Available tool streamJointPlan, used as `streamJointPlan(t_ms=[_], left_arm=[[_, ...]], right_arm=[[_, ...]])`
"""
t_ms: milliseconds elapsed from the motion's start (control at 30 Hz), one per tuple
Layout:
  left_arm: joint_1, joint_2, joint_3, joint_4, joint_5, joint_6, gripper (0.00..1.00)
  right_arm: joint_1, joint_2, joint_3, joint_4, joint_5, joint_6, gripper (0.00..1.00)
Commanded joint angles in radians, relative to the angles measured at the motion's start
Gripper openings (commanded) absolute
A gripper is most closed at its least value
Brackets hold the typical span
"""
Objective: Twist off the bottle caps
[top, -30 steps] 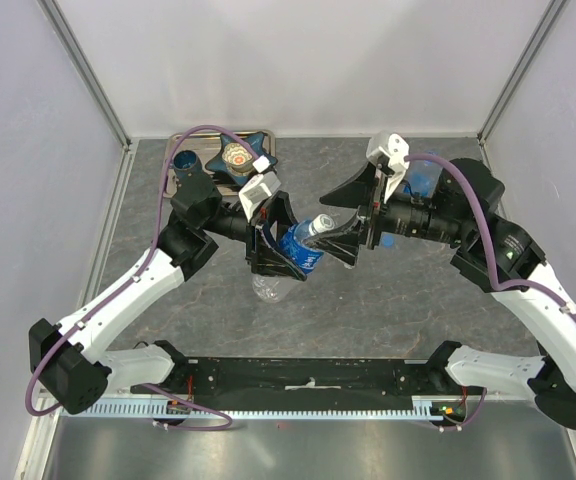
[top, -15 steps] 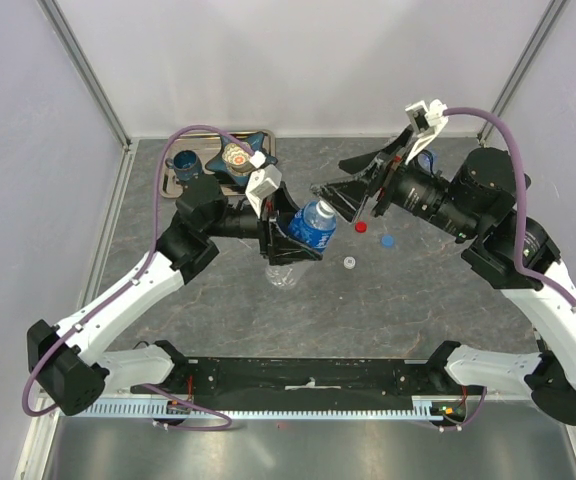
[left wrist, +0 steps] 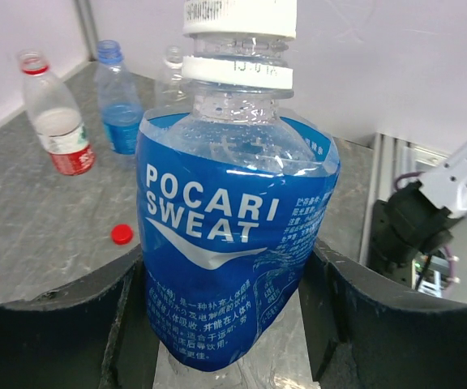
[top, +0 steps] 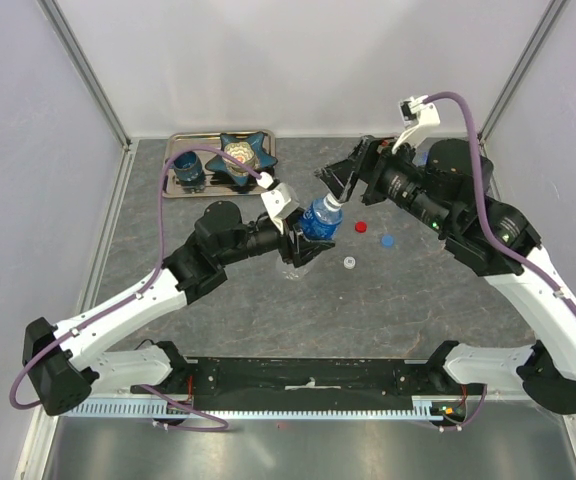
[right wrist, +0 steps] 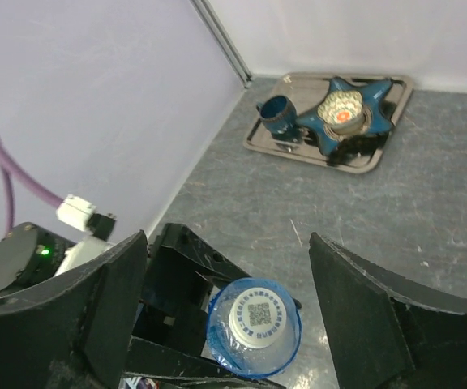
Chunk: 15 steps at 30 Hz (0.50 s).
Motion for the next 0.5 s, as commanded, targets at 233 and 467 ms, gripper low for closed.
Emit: streamJointPlan(t_ms=[233, 467], left_arm=[[-0.012, -0.043, -0.013, 0.062, -0.158, 0.088, 0.28], [-0.012, -0.050, -0.024, 0.065, -0.170, 0.091, 0.28]], right_arm=[[0.019, 0.042, 0.017, -0.080, 0.018, 0.004, 0.81], [0.020, 0.029, -0.006, -0.085, 0.027, 0.004, 0.73]])
